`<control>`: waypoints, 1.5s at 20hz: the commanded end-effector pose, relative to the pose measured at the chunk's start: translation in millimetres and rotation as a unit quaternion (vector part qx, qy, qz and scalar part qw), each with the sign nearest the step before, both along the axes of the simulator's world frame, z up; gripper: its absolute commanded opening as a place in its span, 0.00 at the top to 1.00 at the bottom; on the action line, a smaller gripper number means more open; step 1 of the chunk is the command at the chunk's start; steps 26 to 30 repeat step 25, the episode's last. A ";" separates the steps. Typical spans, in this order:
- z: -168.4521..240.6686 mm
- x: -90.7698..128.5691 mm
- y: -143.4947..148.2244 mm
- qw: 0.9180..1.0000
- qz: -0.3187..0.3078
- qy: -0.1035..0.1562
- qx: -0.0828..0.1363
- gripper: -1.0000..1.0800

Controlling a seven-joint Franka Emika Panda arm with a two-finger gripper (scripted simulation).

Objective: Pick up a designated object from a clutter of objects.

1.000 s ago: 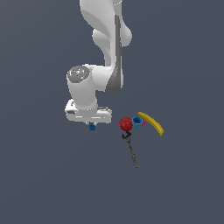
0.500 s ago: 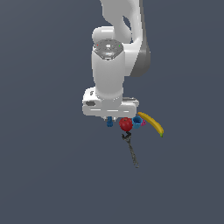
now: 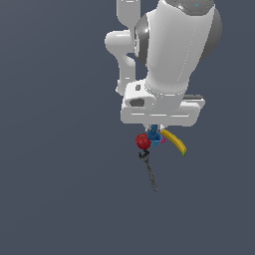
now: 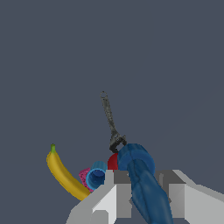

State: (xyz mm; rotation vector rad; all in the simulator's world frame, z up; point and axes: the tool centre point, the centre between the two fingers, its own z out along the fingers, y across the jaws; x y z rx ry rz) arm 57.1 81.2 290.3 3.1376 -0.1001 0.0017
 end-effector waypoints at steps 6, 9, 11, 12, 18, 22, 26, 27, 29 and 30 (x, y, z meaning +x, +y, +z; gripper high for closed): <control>46.0 19.8 50.7 1.000 -0.001 0.001 0.001 1.00; 58.9 26.0 64.9 1.000 0.000 0.001 0.001 1.00; 65.8 29.4 72.5 1.000 0.000 0.001 0.001 1.00; 68.7 31.0 75.8 1.000 0.000 0.001 0.001 1.00; 81.0 37.5 89.2 1.000 0.000 0.001 0.001 1.00; 84.5 39.7 93.1 1.000 0.000 0.001 0.001 1.00; 85.2 40.2 93.8 1.000 0.000 0.001 0.001 1.00; 85.2 40.2 93.8 1.000 0.000 0.001 0.001 1.00; 85.2 40.2 93.8 1.000 0.000 0.001 0.001 1.00; 85.2 40.2 93.8 1.000 0.000 0.001 0.001 1.00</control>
